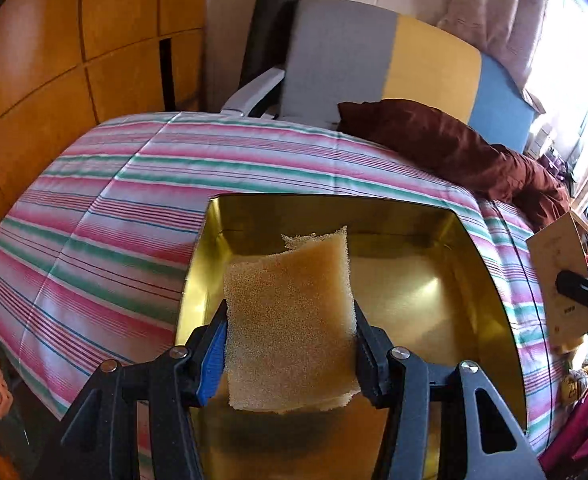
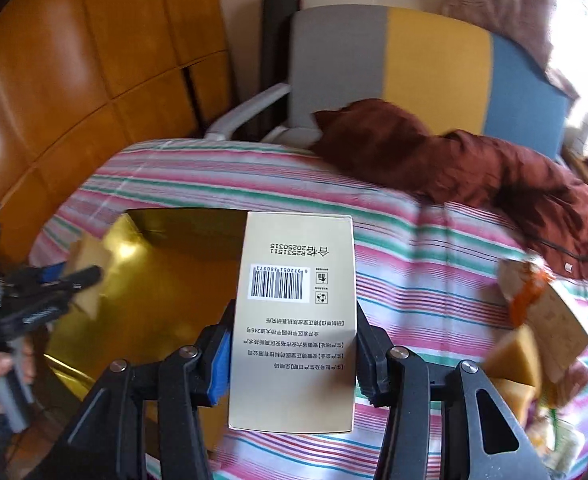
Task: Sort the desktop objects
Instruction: 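Carry the box and sponge over the gold tray with both tools, then open both tools to drop the box and sponge into the tray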
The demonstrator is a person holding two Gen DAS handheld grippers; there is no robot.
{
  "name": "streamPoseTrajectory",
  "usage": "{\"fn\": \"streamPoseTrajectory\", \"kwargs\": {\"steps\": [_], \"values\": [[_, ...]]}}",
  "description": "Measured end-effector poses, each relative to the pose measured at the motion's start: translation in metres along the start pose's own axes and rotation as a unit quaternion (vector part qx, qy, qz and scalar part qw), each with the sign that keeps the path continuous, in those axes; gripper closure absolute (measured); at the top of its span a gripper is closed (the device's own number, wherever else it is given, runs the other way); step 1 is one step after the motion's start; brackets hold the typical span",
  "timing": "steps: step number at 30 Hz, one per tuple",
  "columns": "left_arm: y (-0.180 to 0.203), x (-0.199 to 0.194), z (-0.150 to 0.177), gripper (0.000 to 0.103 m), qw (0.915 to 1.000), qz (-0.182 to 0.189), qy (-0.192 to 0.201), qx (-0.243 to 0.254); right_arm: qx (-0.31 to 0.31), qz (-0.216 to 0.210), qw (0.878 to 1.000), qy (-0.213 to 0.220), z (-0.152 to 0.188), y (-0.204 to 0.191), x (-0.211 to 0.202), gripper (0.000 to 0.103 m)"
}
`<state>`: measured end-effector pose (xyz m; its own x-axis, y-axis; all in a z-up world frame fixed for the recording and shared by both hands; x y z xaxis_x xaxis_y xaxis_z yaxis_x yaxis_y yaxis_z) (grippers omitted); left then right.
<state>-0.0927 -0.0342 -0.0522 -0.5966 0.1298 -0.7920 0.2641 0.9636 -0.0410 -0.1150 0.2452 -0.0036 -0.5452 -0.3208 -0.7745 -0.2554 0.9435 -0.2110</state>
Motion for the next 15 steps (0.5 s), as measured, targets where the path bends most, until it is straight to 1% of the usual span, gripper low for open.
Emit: {"fn": "streamPoseTrajectory", "kwargs": {"steps": [4,8,10,13,15], "values": [[-0.013,0.009,-0.009,0.049,1.0,0.006,0.002,-0.006,-0.02,-0.034,0.999,-0.033,0.001,-0.043,0.021,0.053],[-0.018,0.023,-0.023,0.048,0.9999,0.001,-0.005,0.014,-0.032,-0.047,0.996,-0.073,0.007,-0.079,0.054,0.053],[-0.023,0.033,-0.031,0.048,0.9998,-0.009,-0.013,0.014,-0.03,-0.048,0.995,-0.084,0.008,-0.087,0.067,0.053],[-0.03,0.045,-0.04,0.047,0.9998,-0.003,-0.019,0.003,-0.02,-0.05,0.993,-0.1,0.005,-0.098,0.087,0.053],[-0.031,0.048,-0.045,0.046,0.9997,-0.011,-0.018,0.009,-0.013,-0.048,0.993,-0.106,0.001,-0.106,0.099,0.053]]}}
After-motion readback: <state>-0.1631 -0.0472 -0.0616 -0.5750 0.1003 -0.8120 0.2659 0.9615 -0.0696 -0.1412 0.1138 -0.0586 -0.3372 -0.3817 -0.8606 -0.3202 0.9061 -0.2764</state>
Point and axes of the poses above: each gripper's, at about its wrist camera, not at the fingertips, and x roughly the way its jaws point, y to its right, z to its underside, the point moved 3 cm from there along x, roughly the way its jaws point, and after that the axes turned 14 degrees about x, right-handed, at the moved point
